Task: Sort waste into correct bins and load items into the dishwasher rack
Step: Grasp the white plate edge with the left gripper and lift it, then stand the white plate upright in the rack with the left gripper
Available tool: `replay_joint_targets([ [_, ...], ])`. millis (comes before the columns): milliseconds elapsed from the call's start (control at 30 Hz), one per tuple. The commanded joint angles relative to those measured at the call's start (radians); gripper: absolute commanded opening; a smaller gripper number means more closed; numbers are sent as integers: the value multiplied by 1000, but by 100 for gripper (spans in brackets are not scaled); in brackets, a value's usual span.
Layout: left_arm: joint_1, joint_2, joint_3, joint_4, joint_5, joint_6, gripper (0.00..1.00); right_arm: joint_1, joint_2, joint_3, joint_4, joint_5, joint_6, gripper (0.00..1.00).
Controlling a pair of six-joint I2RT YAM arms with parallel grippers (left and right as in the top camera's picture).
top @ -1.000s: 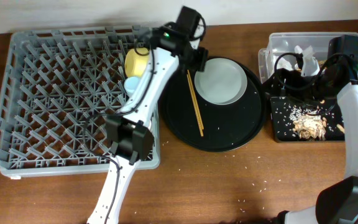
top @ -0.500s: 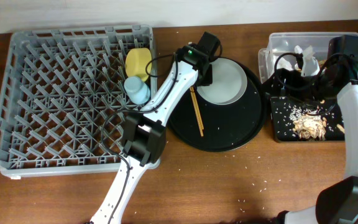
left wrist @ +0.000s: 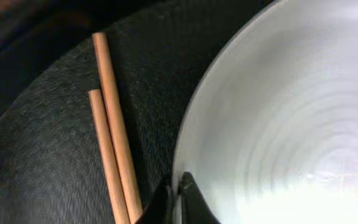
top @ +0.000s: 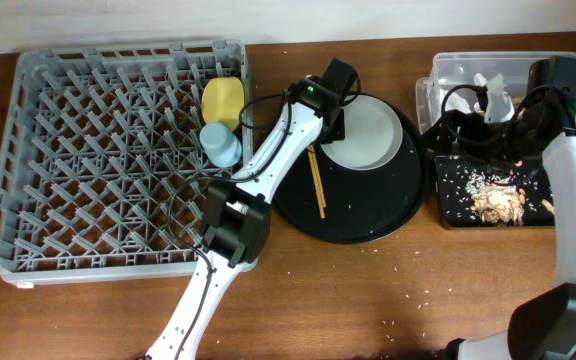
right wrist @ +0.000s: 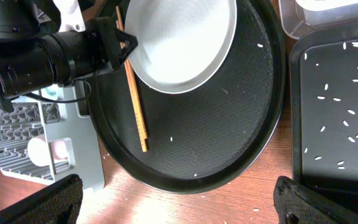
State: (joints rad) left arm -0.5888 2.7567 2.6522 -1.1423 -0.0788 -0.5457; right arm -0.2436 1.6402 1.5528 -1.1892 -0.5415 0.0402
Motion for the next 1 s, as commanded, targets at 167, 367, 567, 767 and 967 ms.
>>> replay_joint_targets([
  [167, 20, -114, 205, -165, -90, 207, 1, 1, 2, -3, 0, 8, -10, 98],
  [367, 109, -364, 304, -327, -470, 519, 0, 1, 3, -3, 0, 8, -10, 99],
  [567, 302, -383, 298, -317, -689, 727, 0, 1, 2, -3, 0, 8, -10, 99],
  [767, 464, -382, 195, -111, -571, 891, 0, 1, 2, -3, 0, 8, -10, 99],
  [967, 476, -382, -66, 79, -573, 941, 0, 1, 2, -3, 0, 8, -10, 99],
])
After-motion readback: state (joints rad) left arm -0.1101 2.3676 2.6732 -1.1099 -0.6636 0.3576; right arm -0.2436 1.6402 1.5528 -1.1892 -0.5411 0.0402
